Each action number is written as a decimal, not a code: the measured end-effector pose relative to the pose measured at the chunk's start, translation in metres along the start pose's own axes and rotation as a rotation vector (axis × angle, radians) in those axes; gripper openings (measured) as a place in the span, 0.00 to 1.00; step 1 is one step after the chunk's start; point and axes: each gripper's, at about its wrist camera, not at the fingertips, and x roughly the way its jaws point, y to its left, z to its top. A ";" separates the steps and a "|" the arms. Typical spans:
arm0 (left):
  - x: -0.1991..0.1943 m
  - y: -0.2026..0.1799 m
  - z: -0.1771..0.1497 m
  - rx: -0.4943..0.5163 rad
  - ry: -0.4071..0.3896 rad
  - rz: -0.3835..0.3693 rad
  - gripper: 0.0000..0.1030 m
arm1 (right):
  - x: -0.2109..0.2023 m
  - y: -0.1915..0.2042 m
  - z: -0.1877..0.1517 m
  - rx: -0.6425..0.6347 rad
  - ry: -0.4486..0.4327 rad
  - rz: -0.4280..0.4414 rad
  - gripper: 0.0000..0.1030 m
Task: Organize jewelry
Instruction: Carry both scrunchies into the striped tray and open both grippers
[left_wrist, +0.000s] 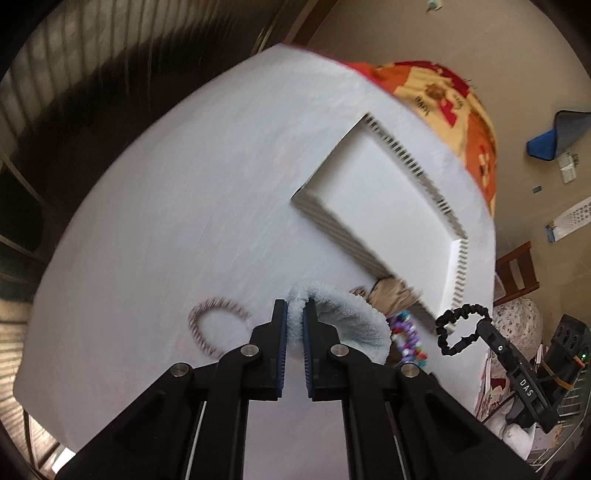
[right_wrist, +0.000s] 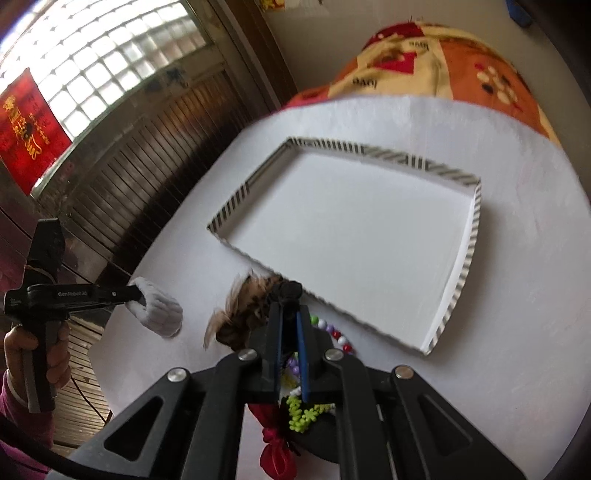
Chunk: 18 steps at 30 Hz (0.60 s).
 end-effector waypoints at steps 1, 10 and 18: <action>-0.001 -0.004 0.006 0.003 -0.008 -0.005 0.00 | -0.001 0.000 0.005 0.002 -0.009 -0.006 0.07; 0.009 -0.050 0.055 0.081 -0.064 -0.011 0.00 | 0.018 -0.013 0.036 0.041 -0.011 -0.082 0.07; 0.065 -0.076 0.093 0.112 -0.051 0.035 0.00 | 0.047 -0.062 0.034 0.180 0.048 -0.124 0.07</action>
